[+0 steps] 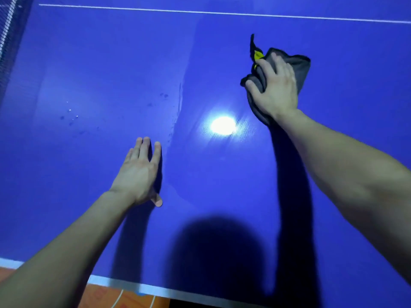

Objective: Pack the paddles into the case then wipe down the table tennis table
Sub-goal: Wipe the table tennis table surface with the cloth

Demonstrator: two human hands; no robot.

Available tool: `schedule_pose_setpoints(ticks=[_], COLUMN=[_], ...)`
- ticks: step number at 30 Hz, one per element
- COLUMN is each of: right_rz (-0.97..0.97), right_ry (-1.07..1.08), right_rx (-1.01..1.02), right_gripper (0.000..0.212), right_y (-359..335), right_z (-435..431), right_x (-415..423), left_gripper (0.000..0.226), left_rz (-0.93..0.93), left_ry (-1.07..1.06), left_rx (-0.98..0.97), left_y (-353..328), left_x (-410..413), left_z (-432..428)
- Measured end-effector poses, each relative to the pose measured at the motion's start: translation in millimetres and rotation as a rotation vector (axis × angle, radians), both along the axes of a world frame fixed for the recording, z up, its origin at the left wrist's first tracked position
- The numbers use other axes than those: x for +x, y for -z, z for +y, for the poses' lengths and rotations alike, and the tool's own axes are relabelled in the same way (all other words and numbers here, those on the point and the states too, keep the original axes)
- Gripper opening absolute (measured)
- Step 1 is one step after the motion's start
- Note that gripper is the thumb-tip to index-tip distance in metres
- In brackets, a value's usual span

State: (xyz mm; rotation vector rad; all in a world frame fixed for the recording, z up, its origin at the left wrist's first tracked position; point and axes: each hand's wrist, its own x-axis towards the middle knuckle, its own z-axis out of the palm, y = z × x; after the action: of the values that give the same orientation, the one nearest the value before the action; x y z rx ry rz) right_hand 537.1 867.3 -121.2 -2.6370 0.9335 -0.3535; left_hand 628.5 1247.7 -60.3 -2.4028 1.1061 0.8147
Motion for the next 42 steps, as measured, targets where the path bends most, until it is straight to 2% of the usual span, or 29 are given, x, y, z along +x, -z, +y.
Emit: schedule_pose_setpoints(ticks=[2,4,7,9,10,12,14,16,18,20,22,25,27,28,29,33,36,39,42], right_rz=[-0.009,-0.051,0.002,0.036,0.041,0.040,0.020,0.061,0.081,0.030,-0.048,0.021,0.064,0.064,0.061,0.013,0.045,-0.021,-0.008], right_ry=[0.038,-0.064,-0.509,-0.727,-0.766,-0.631,-0.337,-0.122,-0.070,-0.050,-0.103,-0.505,-0.713,-0.735,-0.677,-0.127,0.025,-0.041,-0.435], right_rx=[0.005,0.003,0.057,0.062,0.048,0.021,0.008,-0.004,-0.027,-0.040,-0.030,0.049,0.059,0.039,0.011,-0.067,-0.044,-0.053,0.034], right_gripper=[0.055,0.054,0.055,0.058,0.062,0.074,0.082,0.083,0.075,0.064,0.058,0.055,0.054,0.055,0.056,0.059,0.059,0.057,0.057], right_y=[0,-3,-3,2,6,11,7,5,9,6,3,-1,4,7,9,6,12,5,1], right_z=[28,94,186,182,160,103,38,-5,-11,23,96,215,222,199,169,37,28,119,256], right_x=[-4,-35,-100,-117,-112,-81,-37,-4,10,-7,-55,-143,-170,-166,-155,-91,-74,-103,-168], left_gripper=[0.180,0.181,0.182,0.182,0.182,0.182,0.181,0.180,0.178,0.177,0.178,0.181,0.181,0.181,0.180,0.180,0.179,0.179,0.178], left_rz=[-0.002,-0.018,-0.015,-0.019,-0.028,-0.027,-0.006,0.005,0.010,0.022,0.015,0.006,0.019,0.026,0.029,0.028,0.017,0.030,0.032], left_ry=[0.004,0.007,0.002,-0.005,-0.003,-0.002,-0.010,-0.015,-0.025,-0.040,-0.044,-0.048,-0.043,-0.046,-0.052,-0.043,-0.031,-0.036,-0.036], left_rx=[0.005,0.019,0.030,0.040,0.052,0.061,0.059,0.060,0.051,0.042,0.039,0.023,0.029,0.031,0.034,0.042,0.025,0.001,-0.019], left_y=[0,-2,-3,-3,-2,-1,-2,-4,-7,-9,-11,-11,-12,-11,-11,-9,-8,-13,-15], left_x=[0,-1,-1,-2,-2,-2,-3,-6,-8,-9,-9,-7,-7,-7,-7,-7,-7,-7,-6], left_z=[-1,-2,-4,-5,-4,-5,-6,-9,-12,-11,-11,-9,-8,-9,-9,-9,-7,-6,-1])
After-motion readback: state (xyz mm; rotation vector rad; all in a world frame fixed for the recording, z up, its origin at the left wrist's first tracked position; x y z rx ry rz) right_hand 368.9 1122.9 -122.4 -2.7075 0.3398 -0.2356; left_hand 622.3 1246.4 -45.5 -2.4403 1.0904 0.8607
